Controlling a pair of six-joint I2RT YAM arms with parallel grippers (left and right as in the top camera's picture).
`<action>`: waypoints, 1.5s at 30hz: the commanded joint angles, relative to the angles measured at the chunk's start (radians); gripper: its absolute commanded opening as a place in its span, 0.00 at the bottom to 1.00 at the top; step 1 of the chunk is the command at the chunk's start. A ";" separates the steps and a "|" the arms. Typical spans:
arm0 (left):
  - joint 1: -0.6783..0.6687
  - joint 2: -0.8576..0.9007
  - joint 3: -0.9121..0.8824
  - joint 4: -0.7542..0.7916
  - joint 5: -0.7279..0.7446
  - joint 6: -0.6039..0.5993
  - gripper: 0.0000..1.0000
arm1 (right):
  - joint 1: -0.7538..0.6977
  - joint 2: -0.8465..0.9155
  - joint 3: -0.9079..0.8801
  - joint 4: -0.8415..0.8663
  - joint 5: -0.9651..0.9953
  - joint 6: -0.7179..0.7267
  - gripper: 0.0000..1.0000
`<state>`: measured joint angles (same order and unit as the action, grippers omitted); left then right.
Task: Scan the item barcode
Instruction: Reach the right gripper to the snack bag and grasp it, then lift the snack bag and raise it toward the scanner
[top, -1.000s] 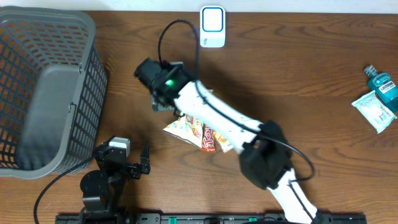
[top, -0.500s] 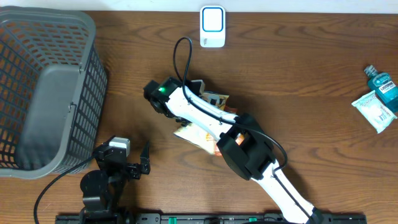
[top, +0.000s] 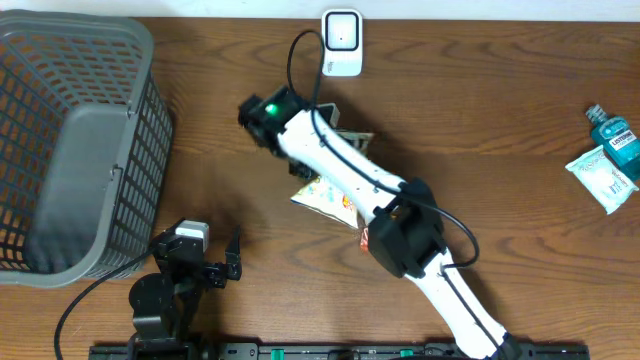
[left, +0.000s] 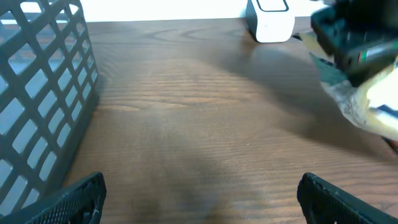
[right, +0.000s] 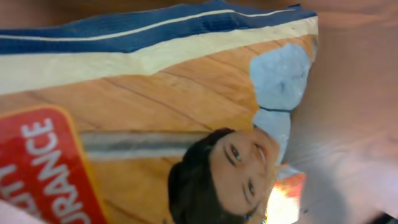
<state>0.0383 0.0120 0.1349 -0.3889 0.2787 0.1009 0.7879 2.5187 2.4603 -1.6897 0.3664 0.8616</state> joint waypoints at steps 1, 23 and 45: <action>0.002 -0.002 -0.015 -0.020 -0.003 -0.009 0.98 | -0.047 -0.005 0.085 -0.002 -0.394 -0.367 0.01; 0.002 -0.002 -0.015 -0.020 -0.003 -0.009 0.98 | -0.226 -0.005 0.096 -0.009 -1.817 -0.697 0.01; 0.002 -0.002 -0.015 -0.020 -0.003 -0.009 0.98 | -0.250 -0.005 0.096 -0.008 -1.790 -0.793 0.01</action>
<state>0.0383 0.0120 0.1349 -0.3889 0.2787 0.1009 0.5461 2.5191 2.5393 -1.6970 -1.4536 0.1043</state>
